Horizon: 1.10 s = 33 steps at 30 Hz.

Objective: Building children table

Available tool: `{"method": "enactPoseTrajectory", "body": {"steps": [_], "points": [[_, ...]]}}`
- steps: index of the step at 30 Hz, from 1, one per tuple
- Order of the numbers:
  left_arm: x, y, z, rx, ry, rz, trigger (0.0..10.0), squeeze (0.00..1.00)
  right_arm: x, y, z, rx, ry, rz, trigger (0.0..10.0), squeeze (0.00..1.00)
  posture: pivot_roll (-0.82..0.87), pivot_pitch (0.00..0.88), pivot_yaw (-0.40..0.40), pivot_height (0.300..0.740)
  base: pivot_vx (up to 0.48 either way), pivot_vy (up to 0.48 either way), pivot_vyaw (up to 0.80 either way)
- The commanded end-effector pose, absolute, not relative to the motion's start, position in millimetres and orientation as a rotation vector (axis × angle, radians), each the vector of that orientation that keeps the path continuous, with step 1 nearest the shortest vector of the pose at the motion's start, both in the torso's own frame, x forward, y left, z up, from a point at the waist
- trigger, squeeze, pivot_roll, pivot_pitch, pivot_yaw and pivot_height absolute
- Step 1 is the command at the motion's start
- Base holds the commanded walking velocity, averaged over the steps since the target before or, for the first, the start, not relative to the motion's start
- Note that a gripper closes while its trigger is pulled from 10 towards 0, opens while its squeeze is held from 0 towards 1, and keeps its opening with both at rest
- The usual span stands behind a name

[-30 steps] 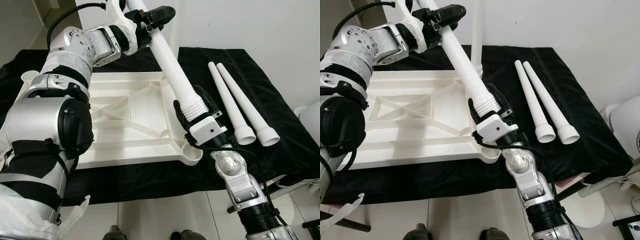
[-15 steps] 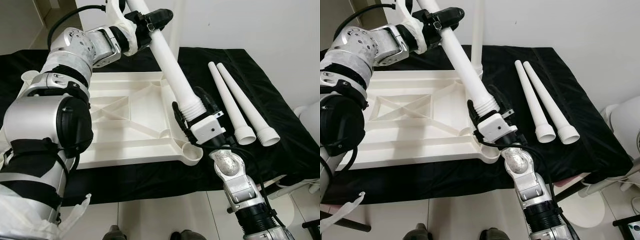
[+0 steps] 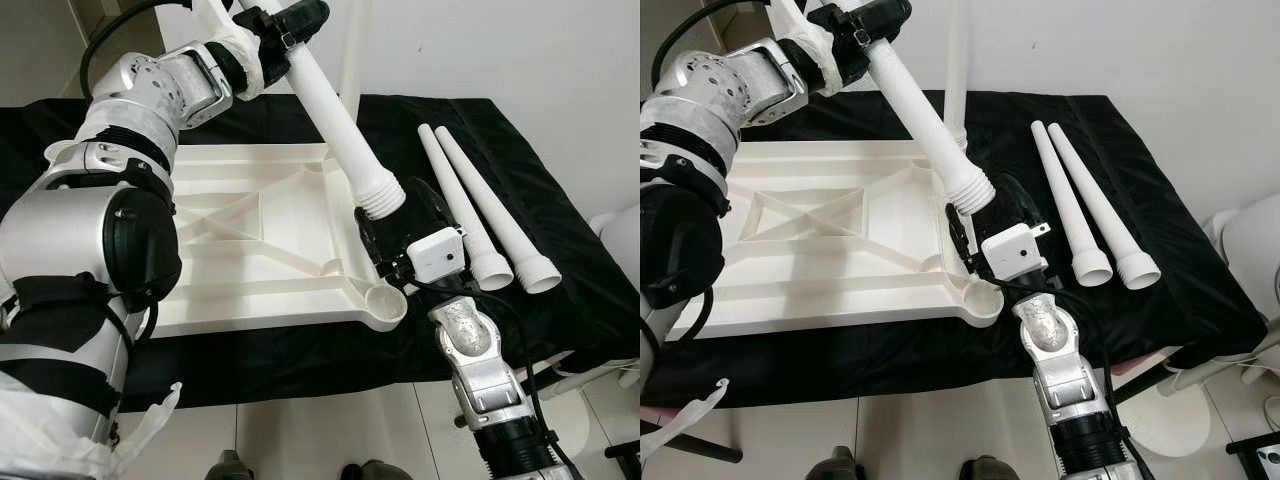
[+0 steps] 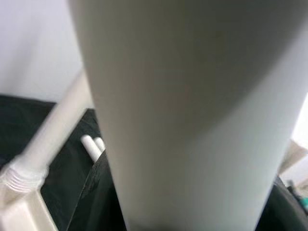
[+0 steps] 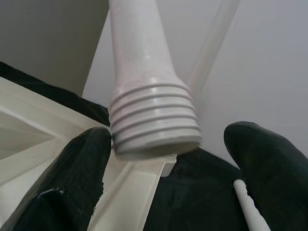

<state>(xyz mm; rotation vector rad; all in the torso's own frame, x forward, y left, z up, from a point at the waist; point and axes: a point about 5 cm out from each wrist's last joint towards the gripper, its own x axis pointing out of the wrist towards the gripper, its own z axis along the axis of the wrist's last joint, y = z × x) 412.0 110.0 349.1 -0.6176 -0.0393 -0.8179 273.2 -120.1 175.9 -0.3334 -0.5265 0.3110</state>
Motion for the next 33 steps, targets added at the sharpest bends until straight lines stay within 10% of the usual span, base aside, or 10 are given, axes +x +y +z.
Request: {"method": "enactPoseTrajectory", "body": {"steps": [1,33], "points": [[409,107,357,-0.552,-0.093,-0.889,10.0,0.0,273,-126,177,-0.314,-0.508,0.286,10.0,0.0,-0.01,0.0,-0.011,0.74,0.0,0.0,0.0],[389,50,331,-0.05,-0.356,-0.785,10.0,0.0,304,-107,193,-0.105,-0.246,0.261,10.0,0.0,0.01,0.0,-0.049,0.74,0.0,0.0,0.0]]}}
